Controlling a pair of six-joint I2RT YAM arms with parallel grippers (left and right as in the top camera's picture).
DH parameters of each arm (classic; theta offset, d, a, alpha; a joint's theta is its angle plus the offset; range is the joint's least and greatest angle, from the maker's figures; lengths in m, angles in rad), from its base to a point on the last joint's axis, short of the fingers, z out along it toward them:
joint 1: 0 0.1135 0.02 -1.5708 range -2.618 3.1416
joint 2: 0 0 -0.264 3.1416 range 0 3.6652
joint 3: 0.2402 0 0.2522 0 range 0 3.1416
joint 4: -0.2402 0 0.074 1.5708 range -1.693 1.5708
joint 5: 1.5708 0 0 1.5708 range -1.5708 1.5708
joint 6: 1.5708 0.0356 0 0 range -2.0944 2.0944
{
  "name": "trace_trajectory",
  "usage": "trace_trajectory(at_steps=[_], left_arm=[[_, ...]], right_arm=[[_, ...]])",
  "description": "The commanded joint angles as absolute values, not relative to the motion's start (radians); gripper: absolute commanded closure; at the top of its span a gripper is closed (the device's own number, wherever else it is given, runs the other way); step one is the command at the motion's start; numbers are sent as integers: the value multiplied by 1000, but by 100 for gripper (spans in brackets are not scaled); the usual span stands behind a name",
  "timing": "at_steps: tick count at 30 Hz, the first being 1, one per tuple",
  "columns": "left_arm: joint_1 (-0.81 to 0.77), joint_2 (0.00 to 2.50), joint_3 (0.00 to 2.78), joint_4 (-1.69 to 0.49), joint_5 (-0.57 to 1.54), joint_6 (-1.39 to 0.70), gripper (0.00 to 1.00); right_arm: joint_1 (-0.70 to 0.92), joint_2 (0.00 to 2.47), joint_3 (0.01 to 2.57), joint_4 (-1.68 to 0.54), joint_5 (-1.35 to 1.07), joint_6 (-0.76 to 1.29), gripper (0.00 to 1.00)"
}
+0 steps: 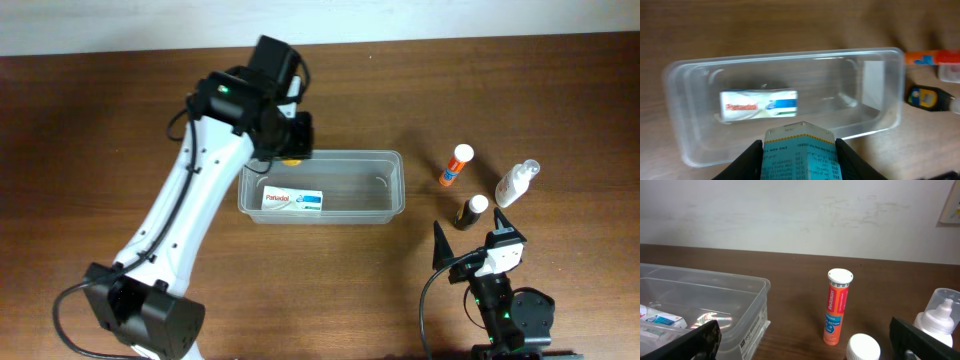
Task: Pack container
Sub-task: 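Lift the gold-capped jar and carry it over the clear container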
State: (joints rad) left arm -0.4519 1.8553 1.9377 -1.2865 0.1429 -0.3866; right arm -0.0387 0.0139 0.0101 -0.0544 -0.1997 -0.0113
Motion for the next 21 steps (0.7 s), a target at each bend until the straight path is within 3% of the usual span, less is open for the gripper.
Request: trace_trajectory(at_steps=[1,21], left_arm=[[-474,1869,1958,-1272,150,-419,57],[-511,2056,1958,-1229,25,-387,57]], right_arm=[[-46,6,6,-61,-194,-10,2],[-46,6,6,-61,-194,-10,2]])
